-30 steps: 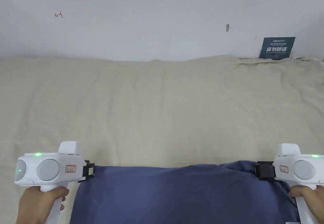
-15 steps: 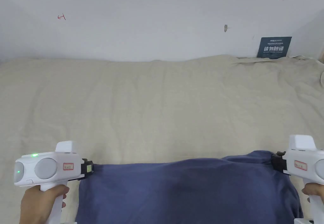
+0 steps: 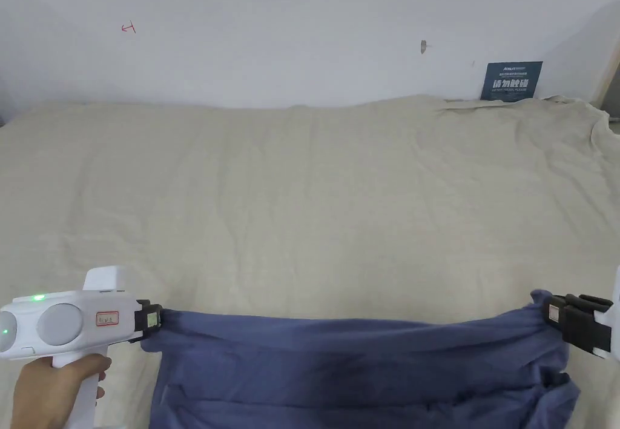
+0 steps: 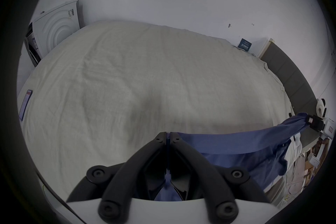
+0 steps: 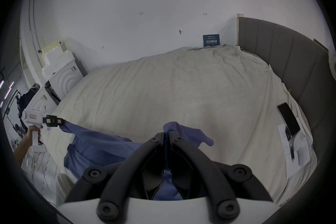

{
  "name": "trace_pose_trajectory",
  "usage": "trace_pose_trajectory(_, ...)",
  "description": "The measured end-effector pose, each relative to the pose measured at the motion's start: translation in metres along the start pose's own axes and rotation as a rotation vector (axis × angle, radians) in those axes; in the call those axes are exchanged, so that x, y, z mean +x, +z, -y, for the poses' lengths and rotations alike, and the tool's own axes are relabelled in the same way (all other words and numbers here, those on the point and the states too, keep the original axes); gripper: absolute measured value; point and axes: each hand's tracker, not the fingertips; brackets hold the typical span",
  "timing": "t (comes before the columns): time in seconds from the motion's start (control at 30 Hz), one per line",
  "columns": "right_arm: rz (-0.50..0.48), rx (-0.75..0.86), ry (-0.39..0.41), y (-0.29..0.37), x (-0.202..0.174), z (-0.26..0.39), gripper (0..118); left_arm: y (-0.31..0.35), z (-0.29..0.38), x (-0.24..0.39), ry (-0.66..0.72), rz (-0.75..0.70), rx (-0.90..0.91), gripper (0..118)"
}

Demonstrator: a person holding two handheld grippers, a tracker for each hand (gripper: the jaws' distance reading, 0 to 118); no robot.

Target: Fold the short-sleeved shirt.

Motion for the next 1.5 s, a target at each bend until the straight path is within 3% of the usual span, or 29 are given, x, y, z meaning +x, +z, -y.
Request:
trace_pose_trajectory(0.3, 0.009, -0.059, -0.082, 0.044, 0.007, 0.079, 4, 0.03, 0.074, -0.016, 0.022, -0.001, -0.054, 0)
trace_pose_trajectory(0.6, 0.093, -0.201, -0.169, 0.023, 0.021, 0.145, 4, 0.011, 0.139, -0.019, 0.019, -0.043, -0.155, 0)
trace_pose_trajectory(0.93, 0.192, -0.265, -0.147, 0.001, 0.018, 0.166, 4, 0.003, 0.159, -0.003, -0.058, -0.12, -0.161, 1)
trace_pose_trajectory(0.97, 0.194, -0.262, -0.147, 0.004, 0.015, 0.163, 4, 0.005, 0.158, -0.002, -0.053, -0.122, -0.159, 4)
trace_pose_trajectory(1.0, 0.191, -0.26, -0.146, 0.008, 0.013, 0.159, 5, 0.007, 0.155, 0.0, -0.049, -0.125, -0.16, 16)
trace_pose_trajectory(1.03, 0.191, -0.251, -0.146, 0.012, 0.01, 0.153, 7, 0.004, 0.158, 0.002, -0.047, -0.133, -0.161, 28)
trace_pose_trajectory(1.07, 0.197, -0.234, -0.144, 0.019, -0.002, 0.146, 11, 0.006, 0.156, 0.003, -0.051, -0.141, -0.157, 48)
trace_pose_trajectory(1.1, 0.204, -0.207, -0.141, 0.024, -0.007, 0.139, 27, 0.009, 0.153, 0.003, -0.056, -0.152, -0.152, 78)
trace_pose_trajectory(1.17, 0.184, -0.137, -0.134, 0.033, -0.015, 0.124, 67, 0.033, 0.144, 0.014, -0.042, -0.151, -0.115, 106)
trace_pose_trajectory(1.2, 0.175, -0.106, -0.132, 0.036, -0.019, 0.116, 89, 0.038, 0.14, 0.015, -0.029, -0.138, -0.085, 111)
trace_pose_trajectory(1.23, 0.172, -0.068, -0.124, 0.041, -0.025, 0.106, 97, 0.045, 0.133, 0.017, -0.02, -0.125, -0.046, 111)
trace_pose_trajectory(1.5, 0.165, 0.207, -0.035, 0.062, -0.076, 0.042, 99, 0.087, 0.083, 0.046, -0.061, -0.11, 0.206, 111)
